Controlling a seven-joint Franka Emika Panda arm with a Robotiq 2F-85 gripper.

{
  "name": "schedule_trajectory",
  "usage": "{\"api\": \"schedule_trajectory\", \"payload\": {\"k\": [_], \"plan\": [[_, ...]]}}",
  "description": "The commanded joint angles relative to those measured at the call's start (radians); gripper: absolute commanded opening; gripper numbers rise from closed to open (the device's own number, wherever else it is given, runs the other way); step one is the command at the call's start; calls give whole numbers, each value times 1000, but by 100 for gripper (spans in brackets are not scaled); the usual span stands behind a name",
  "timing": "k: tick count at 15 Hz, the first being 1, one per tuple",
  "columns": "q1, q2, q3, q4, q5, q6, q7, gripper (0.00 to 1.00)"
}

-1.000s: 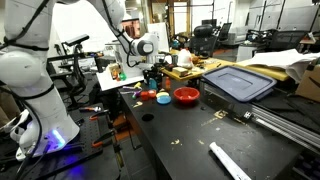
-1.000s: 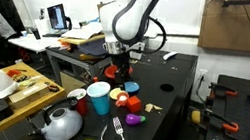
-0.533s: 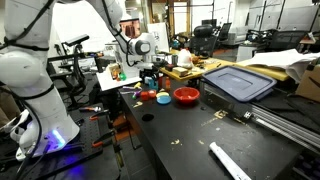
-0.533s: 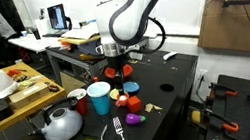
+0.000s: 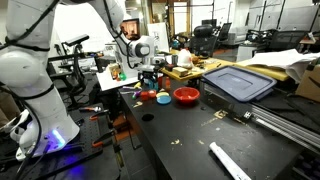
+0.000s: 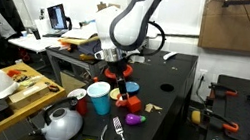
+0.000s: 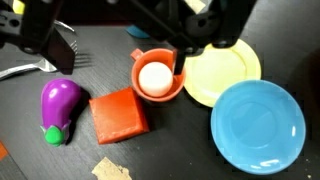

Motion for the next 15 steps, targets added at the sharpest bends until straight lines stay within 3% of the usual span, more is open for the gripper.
{"api": "schedule_trajectory", "payload": {"k": [1, 9, 15], "plan": [[-10, 20, 4, 2, -13, 17, -34, 100], [-1, 43, -3, 0, -47, 68, -40, 100], [24, 66, -32, 3, -135, 114, -15, 100]]}}
